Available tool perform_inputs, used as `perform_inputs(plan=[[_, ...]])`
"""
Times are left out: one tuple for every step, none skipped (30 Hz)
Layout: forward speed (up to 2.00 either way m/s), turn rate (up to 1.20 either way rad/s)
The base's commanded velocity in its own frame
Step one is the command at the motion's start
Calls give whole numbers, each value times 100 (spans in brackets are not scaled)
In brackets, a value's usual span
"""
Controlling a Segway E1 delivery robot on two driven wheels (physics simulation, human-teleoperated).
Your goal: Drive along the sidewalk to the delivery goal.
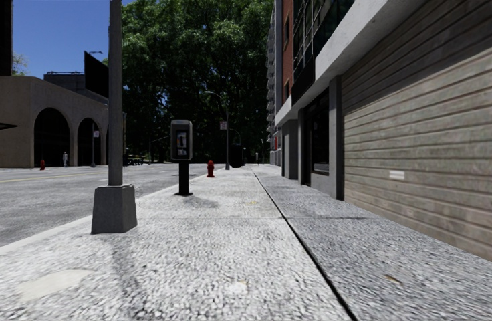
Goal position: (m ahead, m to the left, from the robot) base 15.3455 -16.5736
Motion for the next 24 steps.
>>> perform_inputs(plan=[[200, 0], [200, 0], [200, 0], [200, 0], [200, 0], [200, 0], [200, 0], [200, 0], [200, 0], [200, 0], [200, 0], [200, 0], [200, 0], [200, 0], [200, 0], [200, 0], [200, 0], [200, 0], [200, 0], [200, 0], [200, 0], [200, 0], [200, 0], [200, 0]])
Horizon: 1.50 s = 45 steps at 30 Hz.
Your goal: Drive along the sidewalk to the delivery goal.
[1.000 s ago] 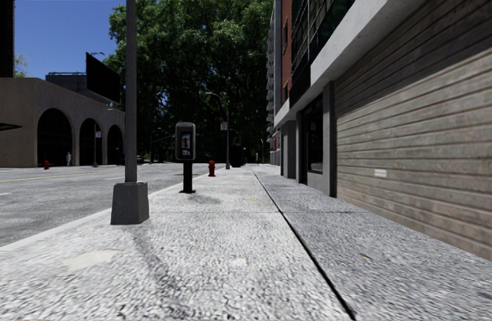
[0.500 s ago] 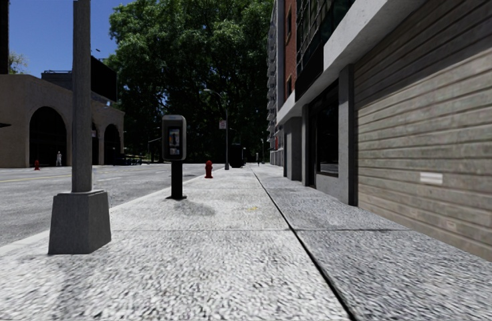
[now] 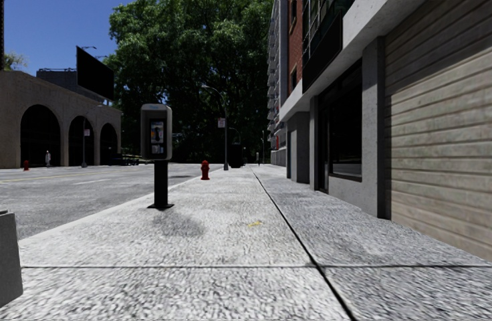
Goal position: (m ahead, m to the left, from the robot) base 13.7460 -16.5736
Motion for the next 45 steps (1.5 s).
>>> perform_inputs(plan=[[200, 0], [200, 0], [200, 0], [200, 0], [200, 0], [200, 0], [200, 0], [200, 0], [200, 0], [200, 0], [200, 0], [200, 0], [200, 0], [200, 0], [200, 0], [200, 0], [200, 0], [200, 0], [200, 0], [200, 0], [200, 0], [200, 0], [200, 0], [200, 0], [200, 0], [200, 0], [200, 0], [200, 0], [200, 0], [200, 0], [200, 0], [200, 0], [200, 0], [200, 0], [200, 0], [200, 0], [200, 0], [200, 0], [200, 0], [200, 0], [200, 0], [200, 0], [200, 0], [200, 0], [200, 0]])
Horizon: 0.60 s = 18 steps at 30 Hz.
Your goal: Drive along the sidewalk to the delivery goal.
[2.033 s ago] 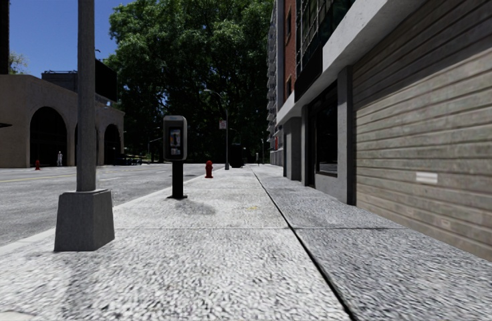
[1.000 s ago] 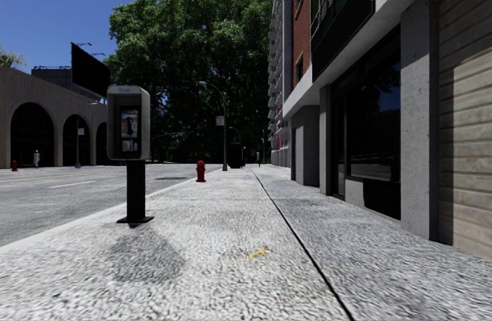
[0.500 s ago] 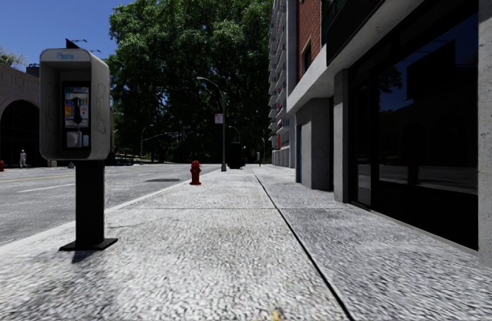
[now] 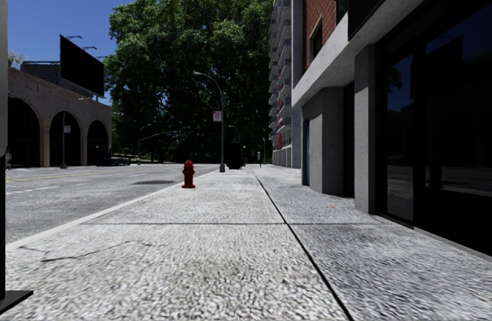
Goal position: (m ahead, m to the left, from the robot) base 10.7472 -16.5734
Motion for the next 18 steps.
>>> perform_inputs(plan=[[200, 0], [200, 0], [200, 0], [200, 0], [200, 0], [200, 0], [200, 0], [200, 0], [200, 0], [200, 0], [200, 0], [200, 0], [200, 0], [200, 0], [200, 0], [200, 0], [200, 0], [200, 0]])
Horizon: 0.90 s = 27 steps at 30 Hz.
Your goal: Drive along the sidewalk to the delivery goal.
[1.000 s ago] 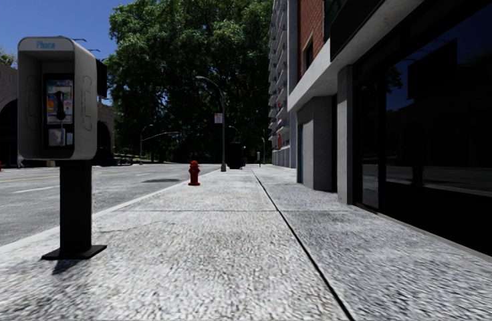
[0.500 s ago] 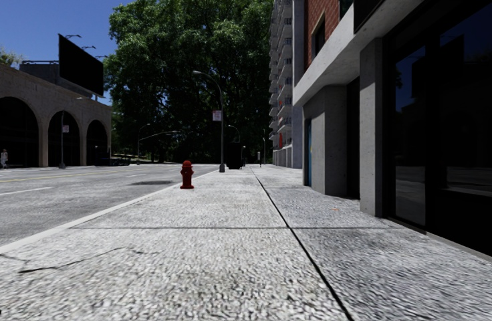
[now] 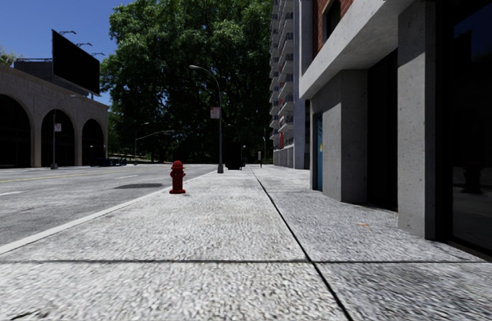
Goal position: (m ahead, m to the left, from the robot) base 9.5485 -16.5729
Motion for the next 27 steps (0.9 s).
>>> perform_inputs(plan=[[200, 0], [200, 0], [200, 0], [200, 0], [200, 0], [200, 0], [200, 0], [200, 0], [200, 0], [200, 0], [200, 0], [200, 0], [200, 0], [200, 0], [200, 0], [200, 0], [200, 0], [200, 0], [200, 0], [200, 0], [200, 0], [200, 0], [200, 0], [200, 0], [200, 0], [200, 0], [200, 0]])
